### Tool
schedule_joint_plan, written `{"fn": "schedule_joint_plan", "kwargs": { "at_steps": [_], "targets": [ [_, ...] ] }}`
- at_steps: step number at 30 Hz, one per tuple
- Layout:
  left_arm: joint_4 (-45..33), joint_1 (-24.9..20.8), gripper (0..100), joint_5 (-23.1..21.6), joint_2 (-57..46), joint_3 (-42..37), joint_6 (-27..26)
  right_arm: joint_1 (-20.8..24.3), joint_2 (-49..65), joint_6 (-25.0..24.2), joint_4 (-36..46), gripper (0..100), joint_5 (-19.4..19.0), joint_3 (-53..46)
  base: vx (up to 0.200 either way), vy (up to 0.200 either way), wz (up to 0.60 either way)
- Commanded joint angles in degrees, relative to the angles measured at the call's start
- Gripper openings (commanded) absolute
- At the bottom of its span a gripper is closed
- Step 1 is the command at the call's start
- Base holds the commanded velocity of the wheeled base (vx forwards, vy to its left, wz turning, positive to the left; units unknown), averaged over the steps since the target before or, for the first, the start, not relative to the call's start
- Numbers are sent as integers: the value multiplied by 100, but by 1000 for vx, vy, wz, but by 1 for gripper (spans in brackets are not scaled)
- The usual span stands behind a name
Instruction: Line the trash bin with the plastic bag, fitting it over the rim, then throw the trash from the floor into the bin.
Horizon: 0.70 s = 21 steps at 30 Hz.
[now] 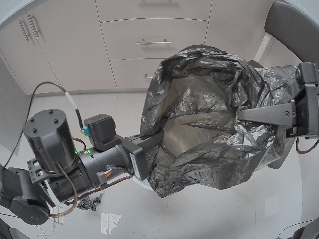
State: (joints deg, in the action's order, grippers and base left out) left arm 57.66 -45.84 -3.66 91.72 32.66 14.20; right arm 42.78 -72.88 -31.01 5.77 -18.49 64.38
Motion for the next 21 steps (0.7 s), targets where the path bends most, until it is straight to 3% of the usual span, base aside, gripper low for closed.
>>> {"fn": "schedule_joint_plan", "kwargs": {
  "at_steps": [1,6,9,13,17,21],
  "targets": [
    [-475,251,0,-3,-849,-58,4,451,-544,78,-23,0,355,277,0,0,0],
    [-756,347,0,5,-1130,-102,4,688,-834,69,-49,0,584,426,0,0,0],
    [-950,549,0,5,-1420,-278,4,1022,-1168,95,-49,0,918,646,0,0,0],
    [-994,796,0,-30,-1482,-427,12,1092,-1484,69,-49,0,1129,822,0,0,0],
    [-994,998,0,-47,-1482,-656,56,1145,-1660,51,-49,0,1129,839,0,0,0],
    [-985,1059,0,-65,-1482,-963,469,1277,-1844,43,-49,0,1146,769,0,0,0]
  ]
}}
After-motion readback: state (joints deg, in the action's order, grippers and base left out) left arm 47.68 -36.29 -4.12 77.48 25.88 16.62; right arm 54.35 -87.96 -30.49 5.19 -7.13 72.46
